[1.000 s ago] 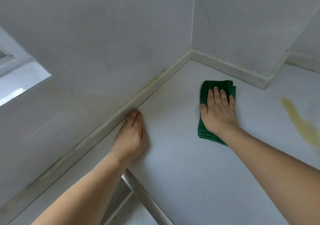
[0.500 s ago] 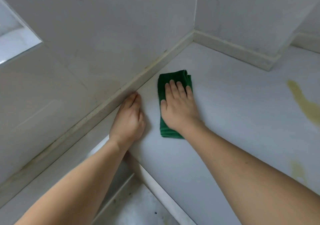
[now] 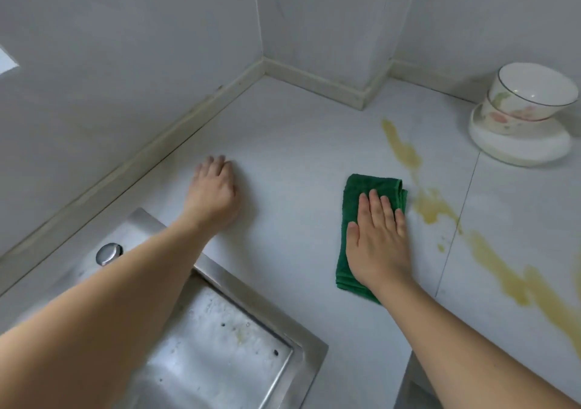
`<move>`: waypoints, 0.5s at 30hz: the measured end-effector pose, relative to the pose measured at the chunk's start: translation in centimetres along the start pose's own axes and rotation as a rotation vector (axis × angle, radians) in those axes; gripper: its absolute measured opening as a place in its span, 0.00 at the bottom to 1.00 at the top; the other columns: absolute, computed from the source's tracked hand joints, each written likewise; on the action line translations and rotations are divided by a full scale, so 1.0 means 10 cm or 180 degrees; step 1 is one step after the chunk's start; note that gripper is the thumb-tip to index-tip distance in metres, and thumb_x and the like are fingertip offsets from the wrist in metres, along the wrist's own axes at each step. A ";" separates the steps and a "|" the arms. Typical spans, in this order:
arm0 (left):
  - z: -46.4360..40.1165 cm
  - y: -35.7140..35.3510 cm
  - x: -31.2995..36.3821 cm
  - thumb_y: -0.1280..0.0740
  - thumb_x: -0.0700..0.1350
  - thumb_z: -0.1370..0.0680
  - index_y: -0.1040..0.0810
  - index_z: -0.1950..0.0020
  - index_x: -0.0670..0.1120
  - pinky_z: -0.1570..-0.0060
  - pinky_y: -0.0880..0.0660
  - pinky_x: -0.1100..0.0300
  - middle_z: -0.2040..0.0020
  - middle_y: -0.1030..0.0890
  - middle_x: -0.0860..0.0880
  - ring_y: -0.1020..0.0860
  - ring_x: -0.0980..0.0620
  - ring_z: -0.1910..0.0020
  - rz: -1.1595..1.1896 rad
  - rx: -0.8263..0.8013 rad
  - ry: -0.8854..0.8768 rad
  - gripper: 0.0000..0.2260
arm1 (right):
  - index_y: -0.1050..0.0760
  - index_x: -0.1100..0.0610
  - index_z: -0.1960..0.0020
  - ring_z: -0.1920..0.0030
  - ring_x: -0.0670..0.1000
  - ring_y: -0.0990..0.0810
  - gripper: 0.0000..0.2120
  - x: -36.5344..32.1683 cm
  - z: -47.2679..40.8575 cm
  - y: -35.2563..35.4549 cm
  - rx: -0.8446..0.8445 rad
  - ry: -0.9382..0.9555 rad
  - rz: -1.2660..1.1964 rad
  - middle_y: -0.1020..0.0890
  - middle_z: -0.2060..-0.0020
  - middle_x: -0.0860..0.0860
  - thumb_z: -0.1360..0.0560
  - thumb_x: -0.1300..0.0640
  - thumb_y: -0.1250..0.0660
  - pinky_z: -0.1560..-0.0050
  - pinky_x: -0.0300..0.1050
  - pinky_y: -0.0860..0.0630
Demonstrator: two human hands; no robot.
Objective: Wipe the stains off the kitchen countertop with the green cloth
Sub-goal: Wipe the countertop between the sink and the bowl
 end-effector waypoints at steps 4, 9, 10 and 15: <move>0.16 -0.19 0.93 0.53 0.47 0.23 0.44 0.21 0.39 0.23 0.53 0.50 0.20 0.44 0.42 0.47 0.42 0.21 0.0110 -0.0308 -0.0625 0.30 | 0.65 0.55 0.22 0.23 0.51 0.63 0.30 0.06 0.24 -0.05 -0.0021 -0.0109 -0.0028 0.62 0.22 0.51 0.22 0.48 0.65 0.24 0.52 0.64; -0.01 -0.21 1.46 0.51 0.44 0.18 0.51 0.19 0.42 0.22 0.59 0.52 0.18 0.51 0.45 0.55 0.46 0.20 0.0009 -0.0297 -0.0890 0.26 | 0.64 0.55 0.22 0.23 0.51 0.63 0.30 0.07 -0.13 0.01 0.0017 -0.0074 0.0034 0.62 0.22 0.52 0.20 0.47 0.60 0.24 0.53 0.64; -0.06 -0.18 1.46 0.51 0.44 0.18 0.51 0.19 0.42 0.22 0.59 0.52 0.18 0.51 0.45 0.55 0.46 0.20 0.0014 -0.0290 -0.0889 0.26 | 0.64 0.55 0.22 0.23 0.51 0.63 0.30 0.07 -0.21 0.02 0.0013 -0.0040 0.0039 0.62 0.22 0.52 0.19 0.48 0.60 0.24 0.53 0.64; -0.55 -0.06 1.02 0.49 0.46 0.17 0.49 0.19 0.43 0.23 0.57 0.52 0.19 0.49 0.46 0.53 0.46 0.20 -0.0095 -0.0283 -0.0562 0.26 | 0.64 0.55 0.22 0.23 0.50 0.63 0.30 0.01 -0.84 0.08 0.0058 0.0150 0.0069 0.61 0.22 0.51 0.20 0.48 0.60 0.24 0.53 0.64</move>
Point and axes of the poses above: each hand's wrist, its own z-axis away from the middle knuckle, its own y-axis out of the back of the hand, x = y × z, the point moved 8 cm from there along -z, towards the middle knuckle
